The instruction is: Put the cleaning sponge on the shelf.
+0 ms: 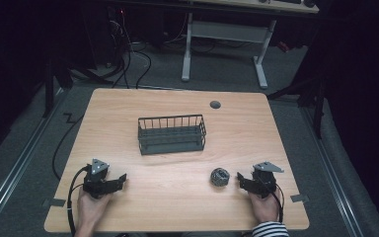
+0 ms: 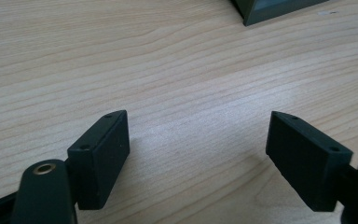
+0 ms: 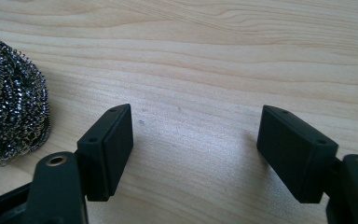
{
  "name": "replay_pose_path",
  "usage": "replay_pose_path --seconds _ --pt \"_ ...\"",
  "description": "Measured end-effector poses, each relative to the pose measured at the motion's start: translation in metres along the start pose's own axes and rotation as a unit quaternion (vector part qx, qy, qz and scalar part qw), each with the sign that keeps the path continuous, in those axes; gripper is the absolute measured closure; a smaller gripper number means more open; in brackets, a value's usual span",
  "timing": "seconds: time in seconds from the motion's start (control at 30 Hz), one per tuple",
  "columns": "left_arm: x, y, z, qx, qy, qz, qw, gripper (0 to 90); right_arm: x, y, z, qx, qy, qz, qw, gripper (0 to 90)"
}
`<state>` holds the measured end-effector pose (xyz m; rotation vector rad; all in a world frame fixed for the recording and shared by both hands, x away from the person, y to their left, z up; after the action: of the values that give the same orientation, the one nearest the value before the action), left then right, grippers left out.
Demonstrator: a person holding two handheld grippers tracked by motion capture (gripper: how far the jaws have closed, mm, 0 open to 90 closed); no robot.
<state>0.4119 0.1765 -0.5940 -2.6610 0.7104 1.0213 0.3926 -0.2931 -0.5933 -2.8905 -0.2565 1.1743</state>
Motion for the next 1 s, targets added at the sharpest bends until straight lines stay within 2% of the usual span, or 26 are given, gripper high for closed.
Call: replay_pose_path --seconds 0.13,0.2,0.27,0.4,0.53,0.73,1.0 --pt "-0.002 0.005 -0.009 0.003 0.008 0.01 0.9999 22.8 0.0 0.001 0.0 0.002 0.001 0.0 1.0 29.1" --pt "-0.004 0.012 -0.018 0.008 0.015 0.023 0.9996 22.3 0.0 0.001 -0.001 0.0 -0.001 -0.002 1.0 29.1" --pt "-0.005 0.014 -0.023 0.011 0.019 0.024 0.9995 22.3 0.0 0.001 -0.001 0.0 -0.003 -0.004 1.0 29.4" --pt "-0.008 0.023 -0.036 0.01 0.032 0.042 0.9985 22.1 0.0 0.001 -0.001 -0.001 0.001 -0.003 1.0 31.0" --pt "-0.011 0.03 -0.05 0.018 0.038 0.054 0.9977 21.7 0.0 0.001 -0.001 0.002 0.001 -0.002 1.0 31.1" --pt "-0.019 0.04 -0.073 0.025 0.059 0.059 0.9962 22.7 0.0 0.001 -0.001 0.0 0.002 0.0 1.0 31.8" --pt "-0.027 0.037 -0.099 0.013 0.074 0.07 0.9947 24.7 0.0 0.0 -0.001 -0.004 0.004 0.001 1.0 33.2"
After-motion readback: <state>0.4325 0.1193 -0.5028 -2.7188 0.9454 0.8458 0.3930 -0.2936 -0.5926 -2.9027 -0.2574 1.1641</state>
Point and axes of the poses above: each handheld gripper's, and its own axes: x roughly forward along the jaws, z roughly out of its underside, y roughly to its right, the point moved 9 cm from there along x, roughly forward along the jaws, and after that the axes turned 7 degrees about x, right-handed, at the moved point
